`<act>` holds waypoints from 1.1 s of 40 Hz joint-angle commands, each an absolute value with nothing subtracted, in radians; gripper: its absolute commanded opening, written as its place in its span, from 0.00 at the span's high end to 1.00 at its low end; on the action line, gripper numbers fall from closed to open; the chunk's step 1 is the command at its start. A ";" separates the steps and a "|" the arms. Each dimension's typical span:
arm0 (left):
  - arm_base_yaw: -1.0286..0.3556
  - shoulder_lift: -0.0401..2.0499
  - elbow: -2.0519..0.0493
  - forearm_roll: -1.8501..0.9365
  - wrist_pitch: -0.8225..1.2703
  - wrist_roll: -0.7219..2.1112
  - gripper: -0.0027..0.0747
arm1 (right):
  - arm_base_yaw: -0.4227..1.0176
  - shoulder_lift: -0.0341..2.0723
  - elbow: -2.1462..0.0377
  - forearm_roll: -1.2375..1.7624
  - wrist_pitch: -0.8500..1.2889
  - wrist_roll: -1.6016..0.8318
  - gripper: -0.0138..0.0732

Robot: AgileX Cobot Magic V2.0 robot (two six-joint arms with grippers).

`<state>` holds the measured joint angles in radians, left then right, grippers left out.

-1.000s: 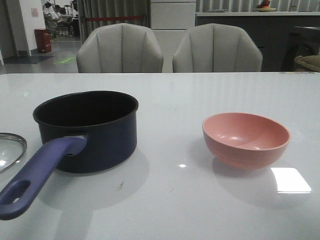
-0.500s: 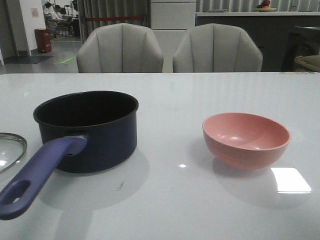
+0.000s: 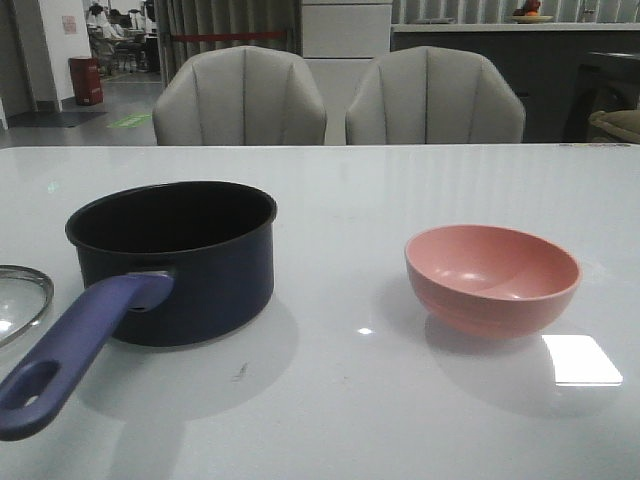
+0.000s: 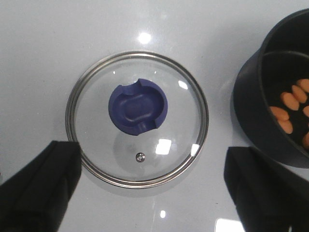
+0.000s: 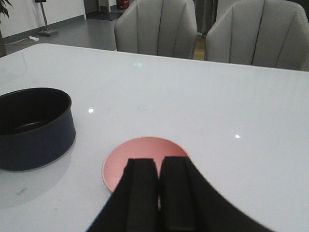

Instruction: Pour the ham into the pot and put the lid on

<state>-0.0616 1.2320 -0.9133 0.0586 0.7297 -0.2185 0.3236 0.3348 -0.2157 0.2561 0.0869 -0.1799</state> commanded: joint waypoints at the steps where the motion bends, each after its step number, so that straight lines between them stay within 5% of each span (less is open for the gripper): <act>1: -0.058 1.328 -1.019 0.057 0.763 -0.230 0.15 | 0.323 0.338 -0.244 0.258 0.000 -0.190 0.66; 20: -0.052 1.629 -1.288 0.053 0.963 -0.230 0.15 | 0.323 0.338 -0.244 0.258 0.000 -0.190 0.66; 44: -0.017 1.752 -1.311 0.029 0.978 -0.230 0.15 | 0.323 0.338 -0.244 0.258 0.000 -0.190 0.66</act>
<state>-0.0201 1.7763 -1.2802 0.0386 0.9863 -0.2185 0.3236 0.3348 -0.2157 0.2561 0.0862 -0.1817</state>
